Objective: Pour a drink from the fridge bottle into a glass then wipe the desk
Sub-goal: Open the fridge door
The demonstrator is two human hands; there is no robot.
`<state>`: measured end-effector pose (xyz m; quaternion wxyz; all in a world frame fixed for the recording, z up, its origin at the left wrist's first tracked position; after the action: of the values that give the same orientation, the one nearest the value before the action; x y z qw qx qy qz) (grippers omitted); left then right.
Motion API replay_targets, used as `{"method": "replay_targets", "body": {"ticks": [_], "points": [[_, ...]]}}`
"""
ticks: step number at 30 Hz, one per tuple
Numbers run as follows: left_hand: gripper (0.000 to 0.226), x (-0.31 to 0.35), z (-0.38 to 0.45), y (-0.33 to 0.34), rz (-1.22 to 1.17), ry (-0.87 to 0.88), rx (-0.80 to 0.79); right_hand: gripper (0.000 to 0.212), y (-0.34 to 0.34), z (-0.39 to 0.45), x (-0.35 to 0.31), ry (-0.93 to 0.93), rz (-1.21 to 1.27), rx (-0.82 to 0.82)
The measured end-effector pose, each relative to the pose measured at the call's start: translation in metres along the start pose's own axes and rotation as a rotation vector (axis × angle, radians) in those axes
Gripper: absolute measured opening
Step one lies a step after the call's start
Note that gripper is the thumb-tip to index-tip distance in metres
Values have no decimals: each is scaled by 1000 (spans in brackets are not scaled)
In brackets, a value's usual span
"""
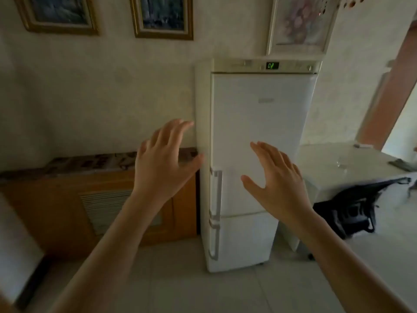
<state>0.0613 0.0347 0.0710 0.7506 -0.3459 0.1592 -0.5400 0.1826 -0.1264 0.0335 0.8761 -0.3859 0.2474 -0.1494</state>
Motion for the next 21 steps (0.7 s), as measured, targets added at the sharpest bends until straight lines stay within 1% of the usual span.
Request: {"method": "replay_targets", "body": {"ticks": [2,6,9,12,16,21], "points": [[65,-6,-17,12,2,-26,-12,69,18,-13,-1,0,-5,-31],[64,-34,-72,55,-23,-118,-93,69,68,-58,12,102,34,-153],[64,-57,-108,92,-56,-205,-211,69,99,-83,21,181,54,-227],[64,-71,-136,129,-58,-226,-336,68,127,-96,27,220,63,-294],[62,-90,-146,164,-111,-260,-409,66,163,-86,37,253,79,-346],[64,-118,-113,224,-148,-257,-450,64,224,-37,57,264,92,-380]]}}
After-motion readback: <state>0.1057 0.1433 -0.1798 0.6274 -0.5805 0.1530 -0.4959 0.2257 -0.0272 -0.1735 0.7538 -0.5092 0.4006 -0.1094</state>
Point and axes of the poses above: each hand's wrist, its own z-axis towards the middle knuckle, its own y-axis out of the palm, x = y × z, the point moved 10 cm from there along z, towards the middle knuckle, and after that the axes turned 5 degrees about z, right-handed, at the moved point
